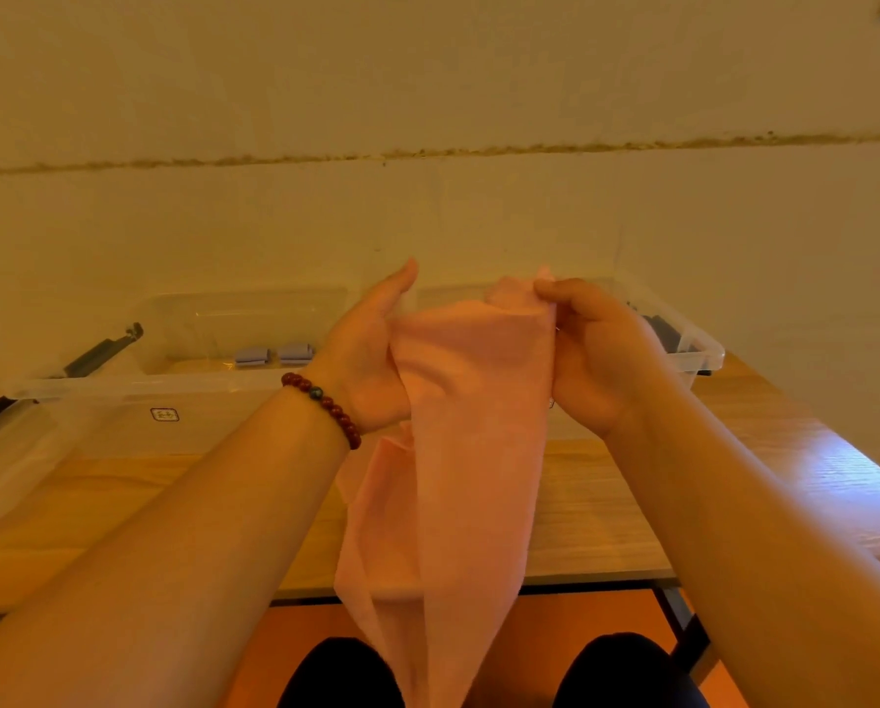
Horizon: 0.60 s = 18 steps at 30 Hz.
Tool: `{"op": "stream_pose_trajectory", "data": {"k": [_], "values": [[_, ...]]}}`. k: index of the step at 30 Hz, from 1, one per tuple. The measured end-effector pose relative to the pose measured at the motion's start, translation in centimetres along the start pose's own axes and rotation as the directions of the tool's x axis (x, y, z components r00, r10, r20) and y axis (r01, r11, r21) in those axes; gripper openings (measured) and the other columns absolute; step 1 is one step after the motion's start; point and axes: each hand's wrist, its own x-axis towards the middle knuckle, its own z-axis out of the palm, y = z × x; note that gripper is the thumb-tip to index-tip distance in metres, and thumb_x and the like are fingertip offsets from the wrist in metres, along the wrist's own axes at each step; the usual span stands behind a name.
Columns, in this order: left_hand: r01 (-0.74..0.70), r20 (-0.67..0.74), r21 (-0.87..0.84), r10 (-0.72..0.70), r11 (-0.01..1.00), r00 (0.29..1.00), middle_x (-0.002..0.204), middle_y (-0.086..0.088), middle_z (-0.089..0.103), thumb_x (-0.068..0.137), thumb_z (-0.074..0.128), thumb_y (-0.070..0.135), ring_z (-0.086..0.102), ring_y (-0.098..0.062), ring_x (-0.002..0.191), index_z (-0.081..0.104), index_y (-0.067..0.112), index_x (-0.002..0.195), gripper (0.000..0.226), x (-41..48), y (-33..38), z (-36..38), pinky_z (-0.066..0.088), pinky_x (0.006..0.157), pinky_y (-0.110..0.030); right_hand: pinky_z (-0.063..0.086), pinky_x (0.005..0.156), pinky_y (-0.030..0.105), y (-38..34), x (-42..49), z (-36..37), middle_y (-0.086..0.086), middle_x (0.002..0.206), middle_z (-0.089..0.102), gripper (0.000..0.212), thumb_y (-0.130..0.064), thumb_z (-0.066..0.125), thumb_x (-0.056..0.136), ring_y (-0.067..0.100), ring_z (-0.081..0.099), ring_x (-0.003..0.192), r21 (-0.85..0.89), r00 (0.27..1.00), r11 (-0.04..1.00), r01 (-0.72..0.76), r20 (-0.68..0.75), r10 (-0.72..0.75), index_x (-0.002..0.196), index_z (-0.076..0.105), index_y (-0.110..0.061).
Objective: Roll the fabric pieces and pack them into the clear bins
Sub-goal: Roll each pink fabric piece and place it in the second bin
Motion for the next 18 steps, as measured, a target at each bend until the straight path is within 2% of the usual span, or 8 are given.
{"op": "stream_pose_trajectory", "data": {"k": [2, 4, 5, 7, 8, 11, 14, 18], "values": [[0.054, -0.073, 0.103, -0.046, 0.993, 0.996, 0.081, -0.014, 0.070, 0.077, 0.054, 0.045, 0.068, -0.022, 0.066, 0.074, 0.004, 0.080, 0.045, 0.5, -0.1, 0.3, 0.056, 0.061, -0.028, 0.055, 0.073, 0.032, 0.0, -0.3, -0.1, 0.011, 0.090, 0.065, 0.024, -0.009, 0.059, 0.077, 0.024, 0.063, 0.087, 0.032, 0.996, 0.999, -0.017, 0.085, 0.014, 0.099, 0.058, -0.002], [0.030, -0.129, 0.198, -0.004, 0.980, 0.992, 0.086, -0.012, 0.070, 0.088, 0.052, 0.030, 0.068, -0.020, 0.070, 0.073, 0.005, 0.083, 0.033, 0.8, -0.2, 0.8, 0.057, 0.065, -0.030, 0.056, 0.080, 0.035, 0.0, -0.3, -0.3, 0.014, 0.101, 0.064, 0.056, -0.015, 0.071, 0.059, 0.028, 0.062, 0.098, 0.051, 0.994, 0.999, -0.014, 0.105, 0.009, 0.111, 0.056, -0.001], [-0.027, -0.134, 0.205, 0.055, 0.978, 0.989, 0.087, -0.012, 0.070, 0.093, 0.049, 0.023, 0.069, -0.020, 0.072, 0.070, 0.005, 0.087, 0.029, 1.0, -0.1, 0.9, 0.057, 0.066, -0.031, 0.057, 0.078, 0.034, -0.1, -0.3, -0.5, 0.014, 0.098, 0.065, 0.051, -0.016, 0.073, 0.058, 0.028, 0.064, 0.095, 0.071, 0.995, 0.997, 0.006, 0.100, -0.013, 0.105, 0.060, -0.001], [-0.181, -0.093, 0.197, 0.202, 0.964, 0.975, 0.090, -0.013, 0.071, 0.097, 0.046, 0.017, 0.070, -0.020, 0.076, 0.066, 0.005, 0.093, 0.024, 1.2, 0.4, 1.3, 0.058, 0.069, -0.032, 0.057, 0.068, 0.026, -0.5, -0.3, -0.7, 0.007, 0.078, 0.067, 0.017, -0.019, 0.063, 0.080, 0.021, 0.068, 0.075, 0.116, 0.999, 0.993, 0.034, 0.017, -0.036, 0.074, 0.068, -0.004], [-0.241, -0.064, 0.189, 0.257, 0.952, 0.964, 0.089, -0.013, 0.071, 0.098, 0.046, 0.015, 0.070, -0.020, 0.077, 0.066, 0.005, 0.094, 0.023, 1.0, 0.6, 1.4, 0.059, 0.070, -0.032, 0.055, 0.064, 0.023, -0.6, -0.3, -0.7, 0.004, 0.070, 0.064, 0.031, -0.025, 0.056, 0.089, 0.018, 0.065, 0.067, 0.123, 0.999, 0.992, 0.028, -0.040, -0.023, 0.065, 0.066, -0.009], [-0.334, 0.023, 0.167, 0.334, 0.928, 0.942, 0.080, -0.011, 0.071, 0.095, 0.047, 0.011, 0.069, -0.018, 0.072, 0.066, 0.003, 0.089, 0.021, 0.6, 0.9, 2.0, 0.059, 0.066, -0.029, 0.052, 0.063, 0.030, -0.2, -0.2, -0.7, 0.008, 0.066, 0.067, 0.051, -0.050, 0.050, 0.094, 0.020, 0.066, 0.060, 0.033, 0.980, 0.992, -0.123, -0.152, 0.126, 0.072, 0.070, -0.008], [-0.297, 0.069, 0.176, 0.289, 0.939, 0.955, 0.087, -0.014, 0.067, 0.077, 0.056, 0.017, 0.066, -0.023, 0.078, 0.067, 0.001, 0.093, 0.025, 0.0, 1.1, 2.3, 0.057, 0.070, -0.032, 0.050, 0.063, 0.033, 0.6, -0.3, -0.2, 0.012, 0.071, 0.069, 0.072, -0.069, 0.044, 0.087, 0.024, 0.065, 0.064, -0.070, 0.948, 0.951, -0.301, -0.134, 0.290, 0.096, 0.070, -0.002], [-0.229, -0.018, 0.208, 0.238, 0.951, 0.971, 0.084, -0.014, 0.062, 0.072, 0.058, 0.022, 0.061, -0.024, 0.073, 0.062, 0.006, 0.088, 0.023, -0.2, 1.4, 1.7, 0.052, 0.060, -0.031, 0.053, 0.051, 0.025, 0.2, 0.7, 0.8, 0.002, 0.056, 0.063, 0.020, -0.029, 0.056, 0.096, 0.012, 0.060, 0.053, -0.017, 0.973, 0.986, -0.164, -0.169, 0.159, 0.087, 0.060, -0.011]]}}
